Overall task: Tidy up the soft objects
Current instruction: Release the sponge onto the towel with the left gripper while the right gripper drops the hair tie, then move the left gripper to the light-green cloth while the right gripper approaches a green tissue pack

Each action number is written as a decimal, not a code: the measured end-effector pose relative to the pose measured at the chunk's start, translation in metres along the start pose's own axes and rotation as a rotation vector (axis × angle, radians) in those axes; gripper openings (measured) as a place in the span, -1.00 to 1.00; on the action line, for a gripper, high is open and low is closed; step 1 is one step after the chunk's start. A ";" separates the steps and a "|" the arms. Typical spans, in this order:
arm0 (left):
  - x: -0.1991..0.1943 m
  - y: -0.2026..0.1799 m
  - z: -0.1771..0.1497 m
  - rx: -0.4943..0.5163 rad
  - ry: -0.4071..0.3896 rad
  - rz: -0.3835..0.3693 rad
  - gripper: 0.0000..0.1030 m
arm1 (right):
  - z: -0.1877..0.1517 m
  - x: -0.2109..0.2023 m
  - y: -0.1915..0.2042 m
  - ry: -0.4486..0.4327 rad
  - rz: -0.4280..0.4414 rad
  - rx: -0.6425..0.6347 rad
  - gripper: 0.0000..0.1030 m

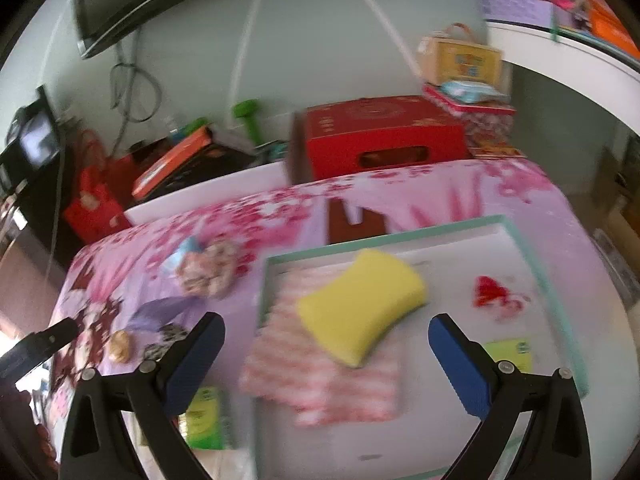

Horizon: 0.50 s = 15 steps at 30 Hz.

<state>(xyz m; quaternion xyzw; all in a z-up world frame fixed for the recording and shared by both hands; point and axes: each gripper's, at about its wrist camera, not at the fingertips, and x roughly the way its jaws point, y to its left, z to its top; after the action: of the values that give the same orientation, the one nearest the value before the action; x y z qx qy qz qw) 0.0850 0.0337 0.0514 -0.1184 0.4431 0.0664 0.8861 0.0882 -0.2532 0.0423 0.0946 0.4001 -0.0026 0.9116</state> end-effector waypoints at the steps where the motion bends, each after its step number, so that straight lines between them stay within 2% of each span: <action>1: 0.000 0.004 -0.001 -0.007 0.008 -0.001 0.95 | -0.001 0.001 0.006 0.004 0.019 -0.009 1.00; 5: 0.007 0.014 -0.007 -0.027 0.055 -0.004 0.95 | -0.011 0.007 0.030 0.046 0.090 -0.042 1.00; 10: 0.015 0.024 -0.021 -0.038 0.112 -0.022 0.95 | -0.031 0.018 0.055 0.142 0.132 -0.093 1.00; 15: 0.022 0.030 -0.031 -0.061 0.156 -0.030 0.95 | -0.052 0.032 0.067 0.246 0.082 -0.153 1.00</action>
<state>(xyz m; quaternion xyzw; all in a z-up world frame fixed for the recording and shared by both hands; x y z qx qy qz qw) 0.0675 0.0549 0.0117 -0.1569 0.5068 0.0571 0.8457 0.0776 -0.1760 -0.0044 0.0405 0.5036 0.0768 0.8596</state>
